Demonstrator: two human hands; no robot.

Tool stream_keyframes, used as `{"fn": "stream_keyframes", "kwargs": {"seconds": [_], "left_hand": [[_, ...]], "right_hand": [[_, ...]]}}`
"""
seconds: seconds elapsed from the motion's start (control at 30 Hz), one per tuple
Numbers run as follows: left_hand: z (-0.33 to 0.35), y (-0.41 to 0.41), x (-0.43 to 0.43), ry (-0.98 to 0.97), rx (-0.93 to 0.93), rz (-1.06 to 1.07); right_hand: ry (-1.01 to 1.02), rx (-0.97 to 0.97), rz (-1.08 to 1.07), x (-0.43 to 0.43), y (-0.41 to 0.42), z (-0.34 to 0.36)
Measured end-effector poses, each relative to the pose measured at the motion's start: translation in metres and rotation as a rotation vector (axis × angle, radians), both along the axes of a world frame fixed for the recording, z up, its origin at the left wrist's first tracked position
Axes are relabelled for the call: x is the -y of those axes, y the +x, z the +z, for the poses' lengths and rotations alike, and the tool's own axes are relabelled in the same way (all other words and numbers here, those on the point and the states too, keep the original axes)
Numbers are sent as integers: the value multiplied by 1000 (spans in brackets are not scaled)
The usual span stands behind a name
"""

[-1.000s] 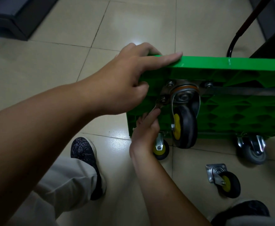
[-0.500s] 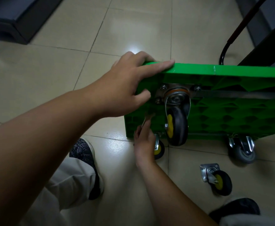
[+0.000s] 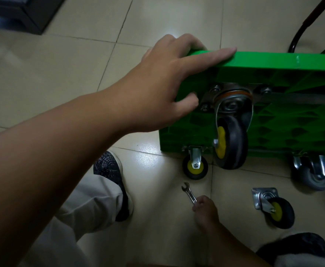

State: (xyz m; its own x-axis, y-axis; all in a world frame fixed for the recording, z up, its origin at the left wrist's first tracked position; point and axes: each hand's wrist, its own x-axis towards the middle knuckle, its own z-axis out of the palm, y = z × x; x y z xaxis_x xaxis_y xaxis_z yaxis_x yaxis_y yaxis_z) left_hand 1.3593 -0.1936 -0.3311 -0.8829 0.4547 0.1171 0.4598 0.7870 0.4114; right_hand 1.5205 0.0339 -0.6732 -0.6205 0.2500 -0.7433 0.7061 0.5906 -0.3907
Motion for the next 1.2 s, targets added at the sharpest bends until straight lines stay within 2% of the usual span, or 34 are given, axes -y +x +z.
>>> {"fn": "stream_keyframes", "kwargs": {"seconds": [0.37,0.63,0.8,0.9,0.97,1.03,1.13,1.2], "left_hand": [[-3,-2,2,-22,-46,-2],[-3,-2,2,-21,-48,-19],[1,-3,0,-48,-26,-24],[5,1,-2,-84,-21,-6],[8,5,-2,-112,-1,16],[13,9,-3,-117,-3,20],[20,8,3,-24,-11,80],[16,2,14,114,-6,170]], "right_hand": [[350,-40,246,-12,-2,-30],[352,19,253,-10,-10,-14],[338,100,663,-8,-44,68],[116,83,960,7,-57,161],[-12,-20,1093,19,-56,238],[-89,-205,1081,24,-59,313],[-158,-716,850,16,-85,399],[-111,-1046,669,10,-117,433]]}}
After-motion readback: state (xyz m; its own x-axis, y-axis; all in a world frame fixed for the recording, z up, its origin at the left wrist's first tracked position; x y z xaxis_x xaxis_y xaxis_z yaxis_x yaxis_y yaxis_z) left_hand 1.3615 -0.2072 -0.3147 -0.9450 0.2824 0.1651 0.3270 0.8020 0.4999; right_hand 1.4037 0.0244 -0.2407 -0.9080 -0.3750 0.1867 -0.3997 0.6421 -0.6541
